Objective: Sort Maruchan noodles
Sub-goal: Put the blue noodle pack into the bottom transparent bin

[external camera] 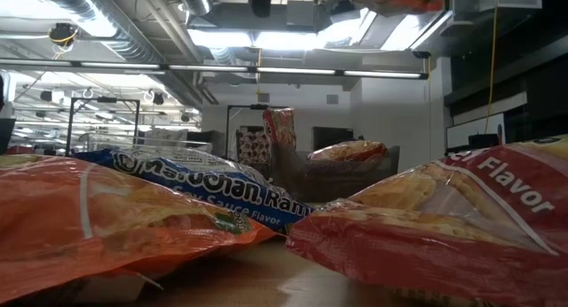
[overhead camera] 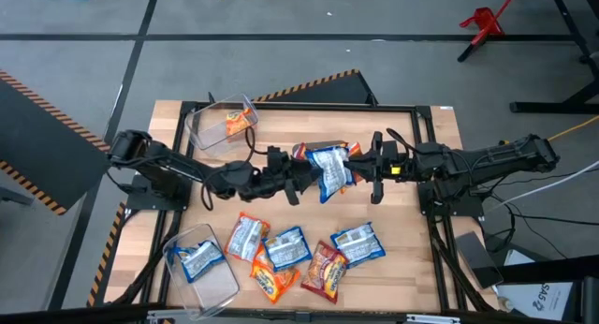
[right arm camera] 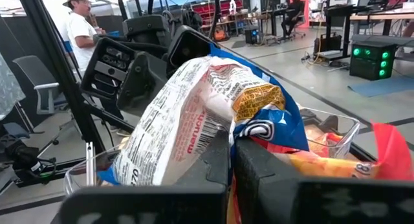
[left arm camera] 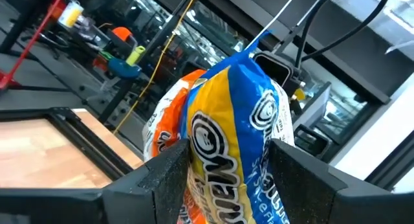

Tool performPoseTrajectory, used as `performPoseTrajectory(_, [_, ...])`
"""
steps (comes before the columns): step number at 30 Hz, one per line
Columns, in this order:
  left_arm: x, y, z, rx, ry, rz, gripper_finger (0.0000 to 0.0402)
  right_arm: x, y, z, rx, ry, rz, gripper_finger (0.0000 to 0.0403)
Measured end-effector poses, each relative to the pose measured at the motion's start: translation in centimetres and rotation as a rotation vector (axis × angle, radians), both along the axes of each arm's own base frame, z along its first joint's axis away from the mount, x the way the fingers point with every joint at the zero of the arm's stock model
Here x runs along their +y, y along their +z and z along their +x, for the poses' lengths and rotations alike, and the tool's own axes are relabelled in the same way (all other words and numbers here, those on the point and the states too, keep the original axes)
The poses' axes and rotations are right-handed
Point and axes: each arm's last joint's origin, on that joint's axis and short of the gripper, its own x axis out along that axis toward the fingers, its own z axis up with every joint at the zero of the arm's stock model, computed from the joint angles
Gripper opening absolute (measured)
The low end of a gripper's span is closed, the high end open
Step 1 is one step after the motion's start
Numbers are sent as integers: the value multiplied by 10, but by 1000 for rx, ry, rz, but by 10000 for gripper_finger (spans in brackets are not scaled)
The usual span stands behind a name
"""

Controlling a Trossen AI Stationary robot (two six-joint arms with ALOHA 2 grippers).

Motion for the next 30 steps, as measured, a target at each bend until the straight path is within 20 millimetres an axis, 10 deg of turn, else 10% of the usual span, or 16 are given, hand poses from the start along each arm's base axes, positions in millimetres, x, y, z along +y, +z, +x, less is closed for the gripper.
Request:
performPoseTrajectory(11, [0,-1,1,4,12,18,195,1,-7,8,32,1,-6,0])
performPoseTrajectory(30, [-3,-2,1,30,34,38,30,1,-24,8,198,-8,-39,73])
